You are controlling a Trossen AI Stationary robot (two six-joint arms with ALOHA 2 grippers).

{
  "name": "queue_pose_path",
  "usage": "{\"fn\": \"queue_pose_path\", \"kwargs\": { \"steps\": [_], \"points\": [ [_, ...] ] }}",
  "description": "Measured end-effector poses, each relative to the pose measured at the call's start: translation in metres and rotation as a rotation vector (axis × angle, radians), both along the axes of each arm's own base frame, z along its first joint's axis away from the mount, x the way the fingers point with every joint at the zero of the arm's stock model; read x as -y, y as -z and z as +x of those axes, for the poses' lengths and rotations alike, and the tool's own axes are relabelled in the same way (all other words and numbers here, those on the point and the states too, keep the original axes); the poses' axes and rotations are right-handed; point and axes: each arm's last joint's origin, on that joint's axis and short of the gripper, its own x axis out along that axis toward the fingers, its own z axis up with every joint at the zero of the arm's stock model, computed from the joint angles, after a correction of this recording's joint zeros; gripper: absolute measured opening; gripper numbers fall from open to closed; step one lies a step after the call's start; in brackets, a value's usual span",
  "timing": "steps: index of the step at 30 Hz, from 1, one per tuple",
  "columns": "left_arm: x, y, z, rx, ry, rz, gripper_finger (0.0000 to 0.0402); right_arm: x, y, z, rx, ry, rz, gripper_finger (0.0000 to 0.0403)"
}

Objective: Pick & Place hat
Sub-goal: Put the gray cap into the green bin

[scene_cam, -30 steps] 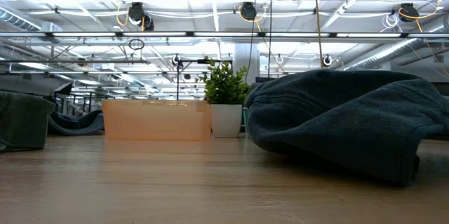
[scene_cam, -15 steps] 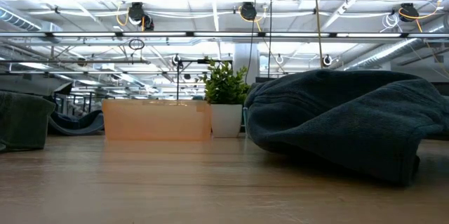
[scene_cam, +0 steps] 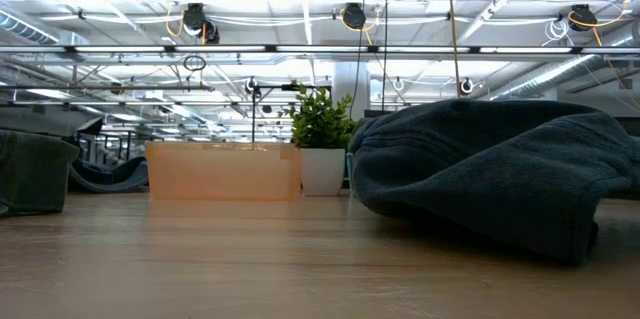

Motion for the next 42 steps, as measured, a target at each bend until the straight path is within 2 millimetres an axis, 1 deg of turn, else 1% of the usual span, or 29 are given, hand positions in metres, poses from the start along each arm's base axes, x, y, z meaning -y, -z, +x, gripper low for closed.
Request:
{"fn": "queue_pose_path", "kwargs": {
  "steps": [5,8,12,16,24,33,42],
  "points": [
    [0.019,0.037,0.006,-0.029,0.055,-0.018,0.025,0.0,0.0,0.0,0.004,0.001,-0.023,0.0215],
    [0.025,0.062,0.007,-0.058,0.067,-0.003,0.025,0.0,0.0,0.0,0.004,0.001,-0.023,0.0215],
    [0.02,0.094,0.006,-0.142,0.032,0.094,0.025,0.0,0.0,0.0,0.006,0.002,-0.035,0.0215],
    [0.013,0.119,0.008,-0.178,0.01,0.173,0.025,0.0,0.0,0.0,0.009,0.003,-0.053,0.0215],
    [0.004,0.154,0.006,-0.185,0.143,0.239,0.025,0.0,0.0,0.0,0.008,0.002,-0.047,0.0215],
    [-0.005,0.181,0.003,-0.171,0.21,0.32,0.025,0.0,0.001,0.0,0.006,0.003,-0.059,0.0215],
    [-0.002,0.211,0.007,-0.081,0.241,0.228,0.025,0.0,0.002,0.0,0.0,0.003,-0.076,0.0215]
  ]
}}
